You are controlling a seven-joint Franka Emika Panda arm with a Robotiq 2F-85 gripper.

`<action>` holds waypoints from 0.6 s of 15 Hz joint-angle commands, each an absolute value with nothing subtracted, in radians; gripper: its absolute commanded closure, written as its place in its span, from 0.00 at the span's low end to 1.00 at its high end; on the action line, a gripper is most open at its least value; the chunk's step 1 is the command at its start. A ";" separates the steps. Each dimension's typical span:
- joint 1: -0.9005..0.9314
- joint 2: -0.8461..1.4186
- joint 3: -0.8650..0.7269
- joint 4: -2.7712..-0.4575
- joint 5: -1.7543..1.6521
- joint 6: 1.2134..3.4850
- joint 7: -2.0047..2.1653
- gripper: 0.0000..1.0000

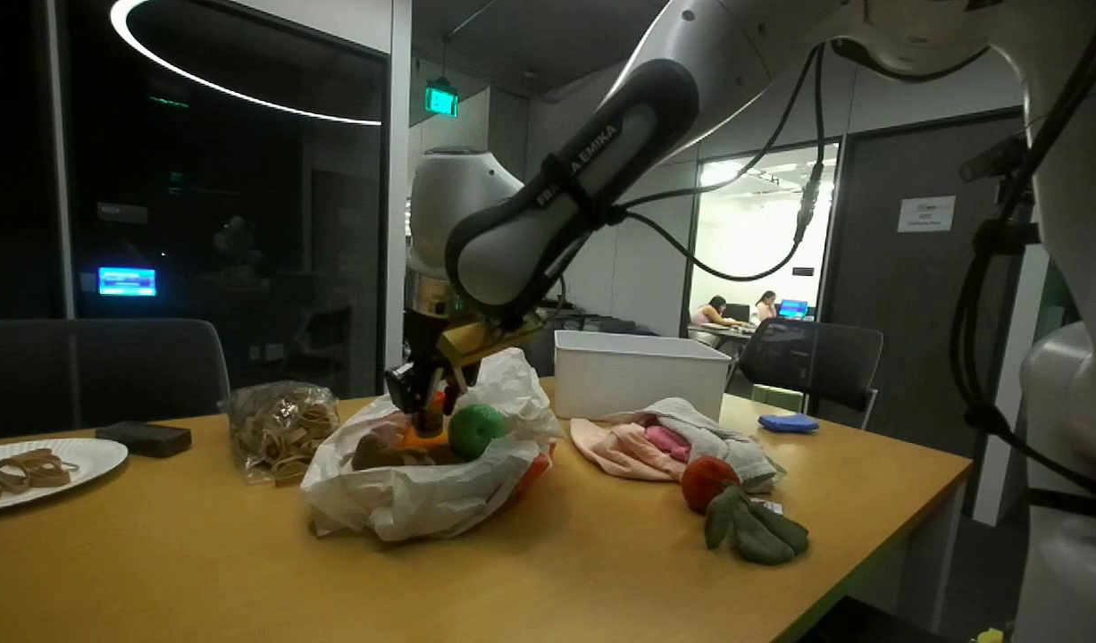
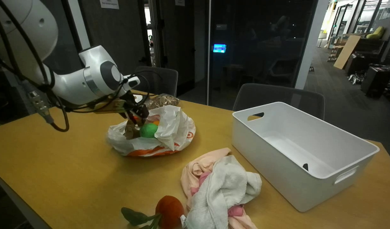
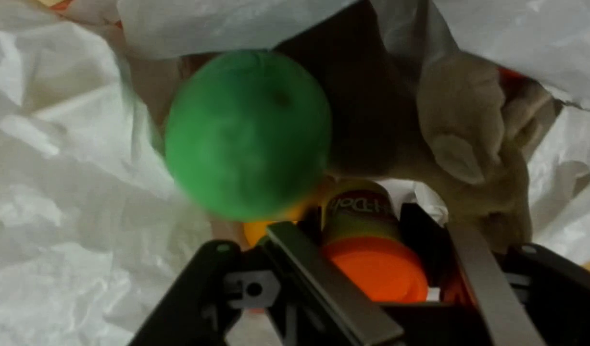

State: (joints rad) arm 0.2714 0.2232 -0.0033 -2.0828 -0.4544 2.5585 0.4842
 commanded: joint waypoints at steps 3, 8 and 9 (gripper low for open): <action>0.284 0.244 -0.047 -2.163 -0.591 2.749 0.641 0.27; 0.276 0.186 -0.058 -2.174 -0.616 2.765 0.692 0.00; 0.273 0.158 -0.062 -2.175 -0.616 2.757 0.691 0.00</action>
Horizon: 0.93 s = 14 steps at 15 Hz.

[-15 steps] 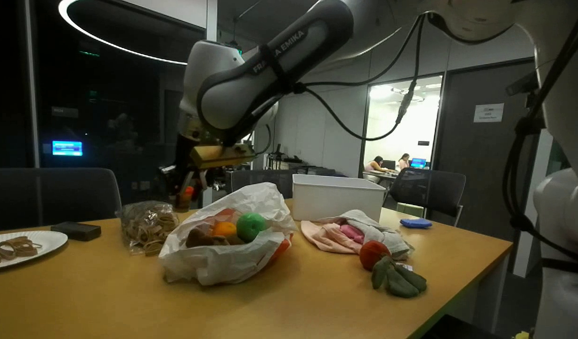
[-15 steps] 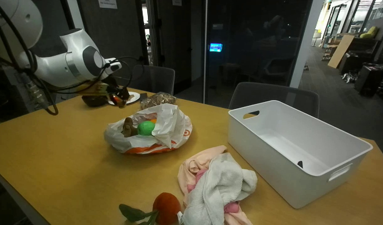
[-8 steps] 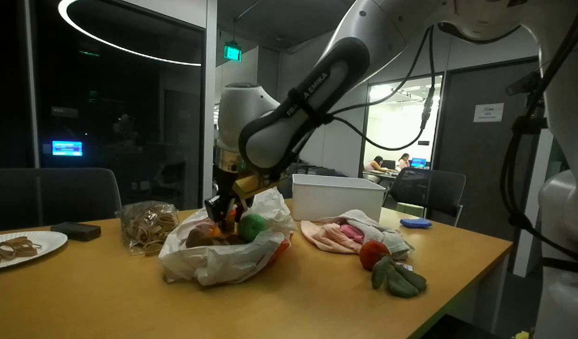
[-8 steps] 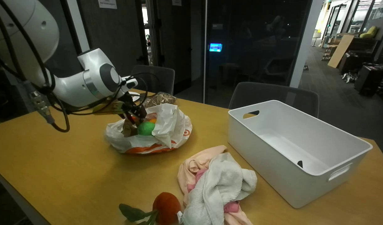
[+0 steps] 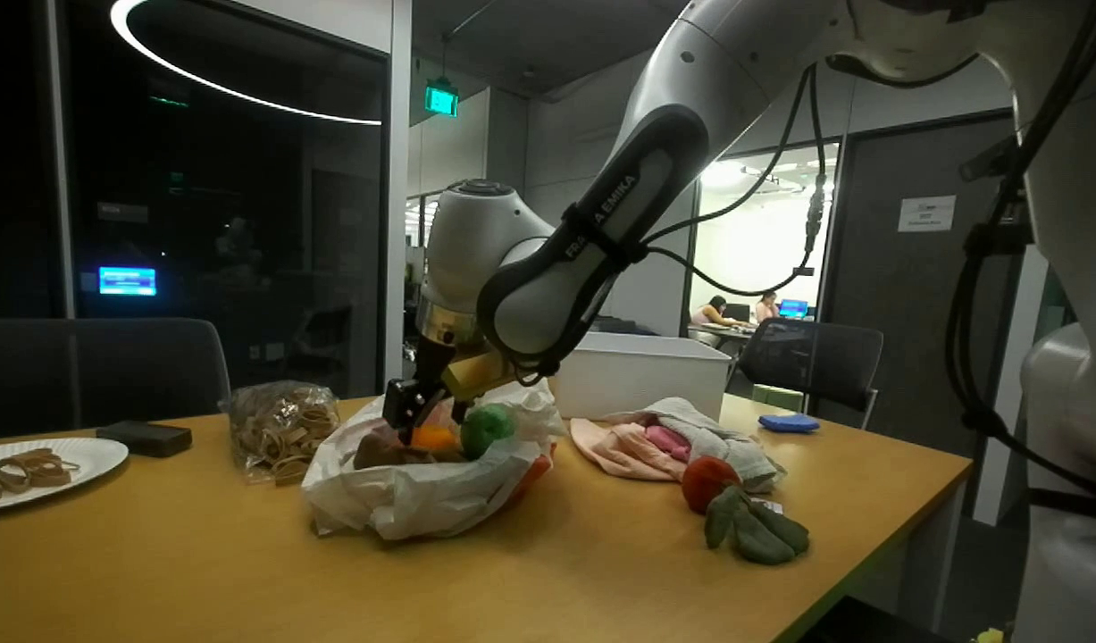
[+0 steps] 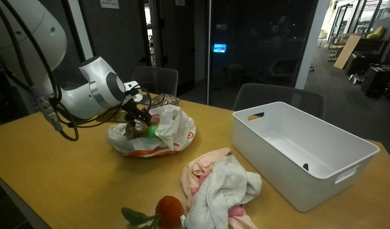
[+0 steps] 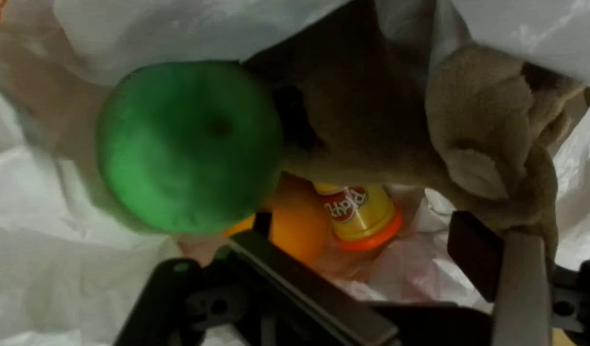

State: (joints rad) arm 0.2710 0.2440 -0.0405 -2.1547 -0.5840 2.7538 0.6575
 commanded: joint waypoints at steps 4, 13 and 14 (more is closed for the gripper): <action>0.250 0.041 -0.074 -2.180 -0.551 2.652 0.644 0.00; 0.074 -0.074 -0.008 -2.185 -0.517 2.345 0.588 0.00; 0.068 -0.074 -0.003 -2.185 -0.518 2.345 0.589 0.00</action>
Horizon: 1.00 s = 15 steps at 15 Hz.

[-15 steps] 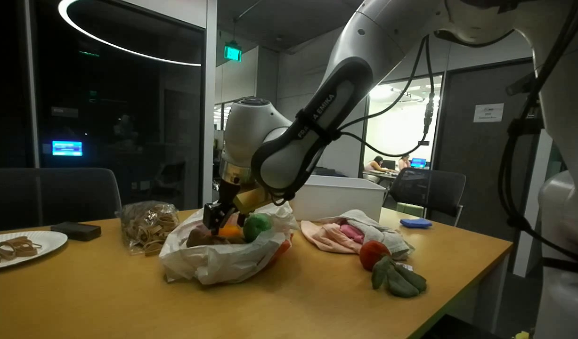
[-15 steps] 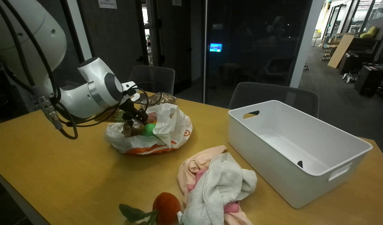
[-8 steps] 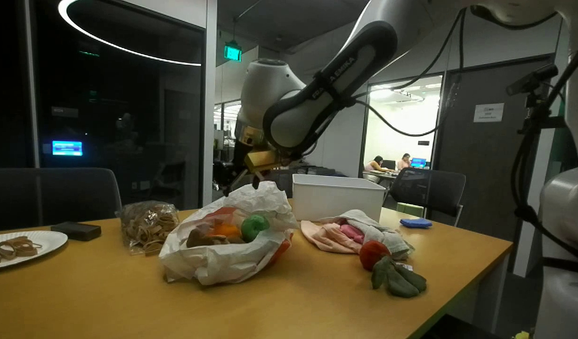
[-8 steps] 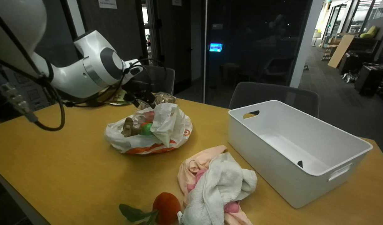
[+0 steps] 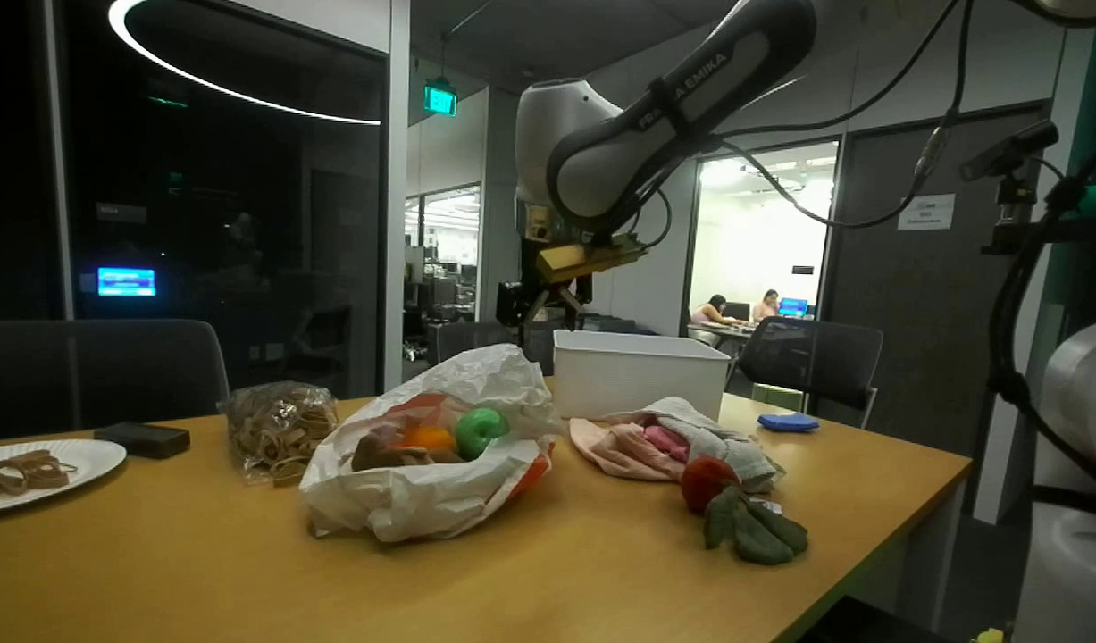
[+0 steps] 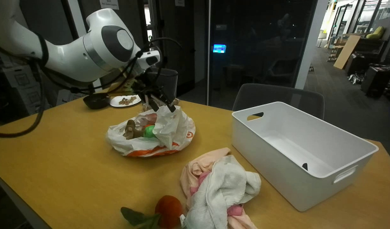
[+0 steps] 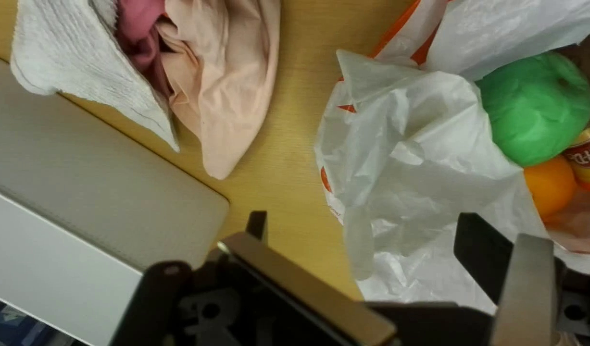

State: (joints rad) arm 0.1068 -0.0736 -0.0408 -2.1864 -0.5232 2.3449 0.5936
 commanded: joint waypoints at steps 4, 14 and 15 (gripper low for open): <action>0.068 -0.059 0.008 -2.184 -0.519 2.345 0.594 0.00; -0.067 -0.141 -0.079 -2.353 -0.441 2.206 0.334 0.00; -0.081 -0.149 -0.091 -2.375 -0.416 2.187 0.287 0.00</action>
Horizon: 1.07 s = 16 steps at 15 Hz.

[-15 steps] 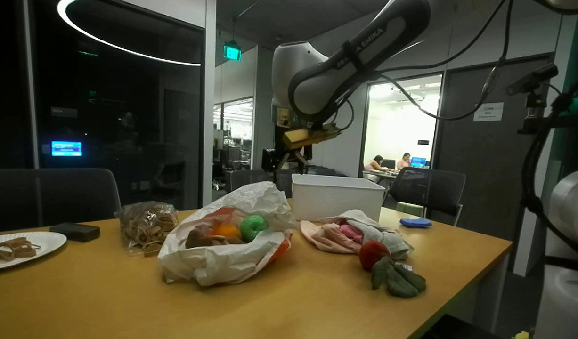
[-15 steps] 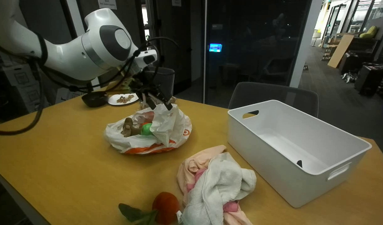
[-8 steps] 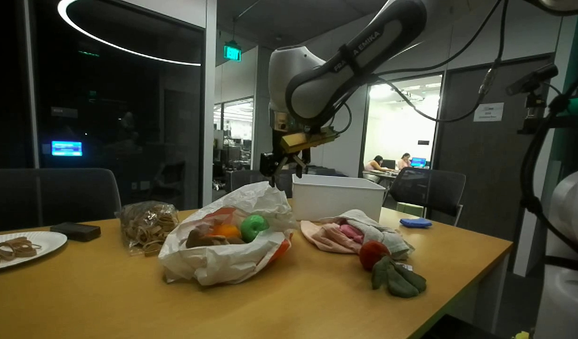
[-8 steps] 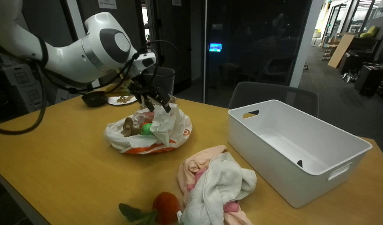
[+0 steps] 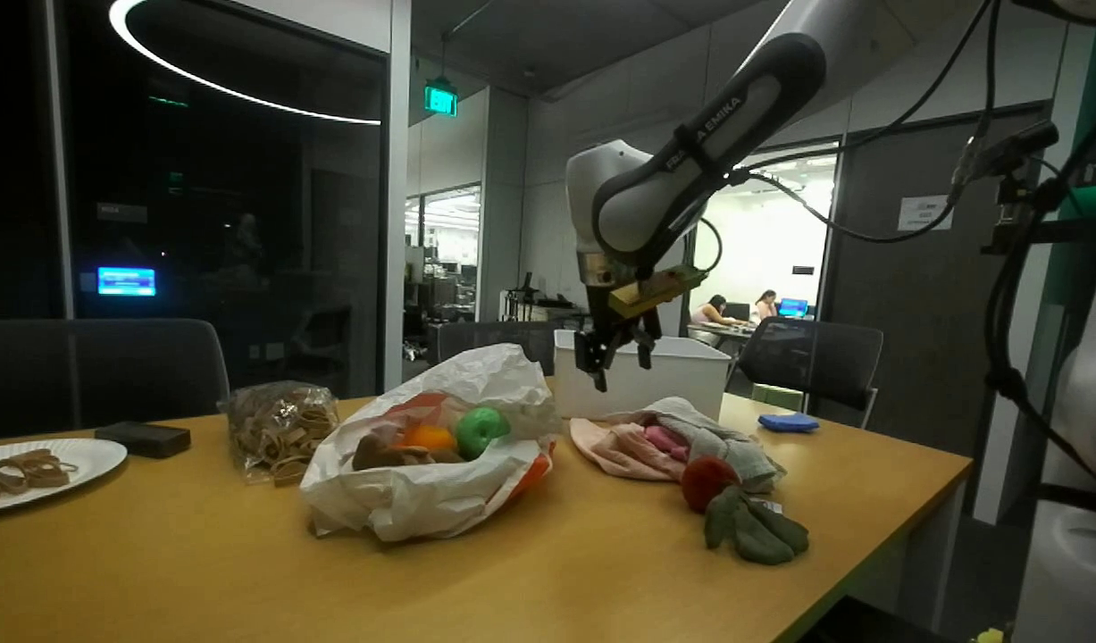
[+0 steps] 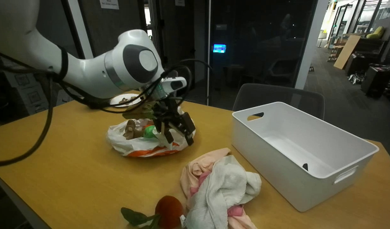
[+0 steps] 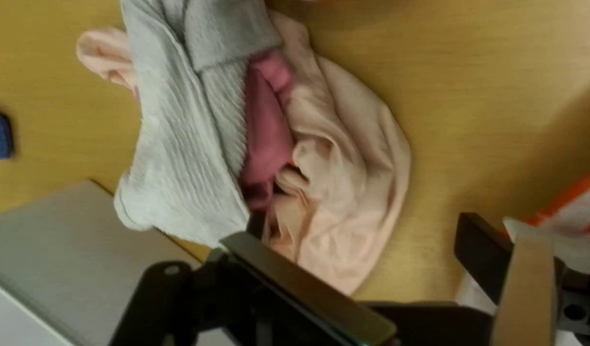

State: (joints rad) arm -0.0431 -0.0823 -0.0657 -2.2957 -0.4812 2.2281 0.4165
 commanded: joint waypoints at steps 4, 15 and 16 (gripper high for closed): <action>-0.122 -0.189 -0.119 -2.505 -0.383 2.182 0.189 0.00; -0.164 -0.151 -0.149 -2.656 -0.349 2.320 0.108 0.00; -0.164 -0.144 -0.152 -2.656 -0.332 2.332 0.090 0.00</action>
State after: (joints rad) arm -0.1539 -0.1426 -0.1385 -2.6390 -0.3765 2.2755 0.1520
